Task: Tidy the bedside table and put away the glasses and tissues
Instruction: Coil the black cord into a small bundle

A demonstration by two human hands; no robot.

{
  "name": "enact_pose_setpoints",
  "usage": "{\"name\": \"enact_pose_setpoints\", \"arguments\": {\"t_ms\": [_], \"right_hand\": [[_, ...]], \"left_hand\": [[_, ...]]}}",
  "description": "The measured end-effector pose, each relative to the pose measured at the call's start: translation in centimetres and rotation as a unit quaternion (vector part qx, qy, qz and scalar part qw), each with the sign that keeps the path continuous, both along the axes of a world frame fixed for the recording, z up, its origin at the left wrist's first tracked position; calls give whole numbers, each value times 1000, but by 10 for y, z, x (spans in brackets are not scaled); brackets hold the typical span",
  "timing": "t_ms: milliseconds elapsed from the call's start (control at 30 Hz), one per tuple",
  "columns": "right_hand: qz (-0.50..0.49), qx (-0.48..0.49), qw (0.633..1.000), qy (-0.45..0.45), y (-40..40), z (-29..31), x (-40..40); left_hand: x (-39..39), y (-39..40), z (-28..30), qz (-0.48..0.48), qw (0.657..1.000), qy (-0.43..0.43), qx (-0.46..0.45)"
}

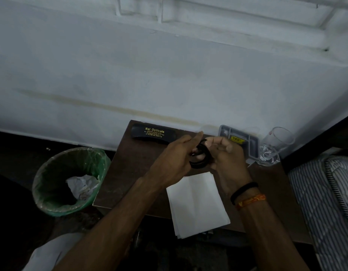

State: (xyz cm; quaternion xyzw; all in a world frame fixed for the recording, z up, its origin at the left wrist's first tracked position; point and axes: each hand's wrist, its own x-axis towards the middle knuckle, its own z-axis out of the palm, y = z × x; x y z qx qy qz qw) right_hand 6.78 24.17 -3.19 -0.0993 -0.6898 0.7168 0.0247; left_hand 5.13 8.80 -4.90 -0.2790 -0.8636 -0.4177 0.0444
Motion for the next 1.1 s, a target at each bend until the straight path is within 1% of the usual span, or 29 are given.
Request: {"name": "enact_pose_setpoints", "arguments": {"t_ms": [67, 233, 333, 367, 433, 500, 600, 667, 800, 867, 967, 1033, 1100], "right_hand": [[-3, -59, 998, -16, 0, 1, 1], [3, -46, 999, -1, 2, 0, -2], [59, -79, 995, -2, 5, 2, -2], [87, -65, 994, 5, 7, 2, -2], [131, 29, 990, 33, 9, 2, 1], [137, 131, 980, 54, 6, 2, 4], [122, 227, 964, 67, -2, 2, 6], [118, 274, 951, 84, -4, 1, 7], [88, 331, 934, 105, -3, -1, 8], [60, 399, 902, 157, -4, 1, 9], [29, 499, 829, 250, -5, -1, 9], [3, 532, 796, 288, -8, -3, 10], [-10, 544, 776, 319, -10, -3, 11]], "left_hand": [[0, -1, 1, 8, 1000, 1, 14], [2, -2, 4, 44, 998, 37, 15], [-3, -6, 6, 79, 995, 60, -12], [-5, -7, 7, 84, 994, 63, -15], [-4, -7, 7, 88, 994, 57, -16], [-2, -6, 5, 97, 994, 53, -13], [-2, -3, 3, 106, 993, 51, -23], [-4, -2, 2, 103, 993, 45, -35], [-3, -2, 1, 84, 994, 45, -58], [-1, -1, -1, 83, 993, 50, -68], [-1, 2, -3, 83, 992, 44, -82], [-2, 3, -3, 90, 992, 35, -83], [-3, 3, -4, 101, 990, 31, -91]]}}
